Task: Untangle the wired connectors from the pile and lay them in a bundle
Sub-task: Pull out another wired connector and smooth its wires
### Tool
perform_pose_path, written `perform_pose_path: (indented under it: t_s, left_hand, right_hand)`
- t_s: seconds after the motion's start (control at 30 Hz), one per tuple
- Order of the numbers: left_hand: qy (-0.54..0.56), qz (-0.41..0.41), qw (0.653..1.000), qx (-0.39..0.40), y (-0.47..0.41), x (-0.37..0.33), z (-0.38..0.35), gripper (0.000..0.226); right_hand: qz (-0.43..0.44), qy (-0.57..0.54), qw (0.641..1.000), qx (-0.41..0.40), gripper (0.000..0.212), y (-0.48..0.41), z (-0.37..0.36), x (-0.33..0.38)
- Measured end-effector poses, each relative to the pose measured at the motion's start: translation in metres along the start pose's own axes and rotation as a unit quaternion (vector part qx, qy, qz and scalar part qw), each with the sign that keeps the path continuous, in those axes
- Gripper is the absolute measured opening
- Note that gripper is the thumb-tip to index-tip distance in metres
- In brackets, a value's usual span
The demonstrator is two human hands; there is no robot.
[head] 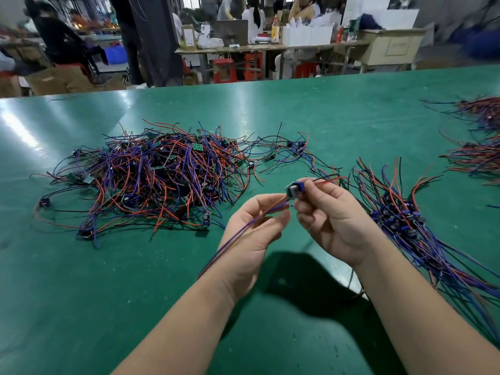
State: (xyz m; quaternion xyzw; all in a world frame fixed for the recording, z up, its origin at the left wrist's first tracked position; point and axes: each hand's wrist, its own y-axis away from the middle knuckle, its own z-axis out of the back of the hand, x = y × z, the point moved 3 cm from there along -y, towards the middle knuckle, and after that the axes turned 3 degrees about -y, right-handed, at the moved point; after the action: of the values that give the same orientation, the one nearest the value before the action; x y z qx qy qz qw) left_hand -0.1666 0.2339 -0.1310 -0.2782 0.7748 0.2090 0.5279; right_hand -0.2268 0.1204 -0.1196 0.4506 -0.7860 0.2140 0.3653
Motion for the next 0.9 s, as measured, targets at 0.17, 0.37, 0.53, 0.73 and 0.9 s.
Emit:
perform_pose_path:
  t_s: [0.17, 0.37, 0.53, 0.73, 0.9]
  left_hand:
    - [0.186, 0.142, 0.972, 0.003, -0.006, -0.008, 0.013, 0.019]
    - [-0.084, 0.13, 0.986, 0.056, 0.0, -0.001, 0.013, 0.023]
    - [-0.083, 0.146, 0.984, 0.06, 0.0, 0.005, 0.011, 0.018]
    - [-0.136, 0.179, 0.966, 0.126, 0.007, 0.009, 0.005, 0.013]
    - [-0.18, 0.217, 0.938, 0.203, 0.015, 0.015, -0.001, 0.013]
  right_hand:
    - [-0.053, -0.052, 0.996, 0.059, 0.004, 0.005, 0.001, 0.008]
    - [-0.104, 0.206, 0.973, 0.003, 0.005, 0.005, 0.01, 0.003]
    - [-0.117, 0.234, 0.965, 0.013, 0.005, 0.006, 0.013, 0.003]
    - [-0.078, 0.201, 0.97, -0.111, 0.012, -0.002, 0.028, 0.014]
    - [0.002, 0.211, 0.955, -0.21, 0.011, -0.004, 0.049, 0.032]
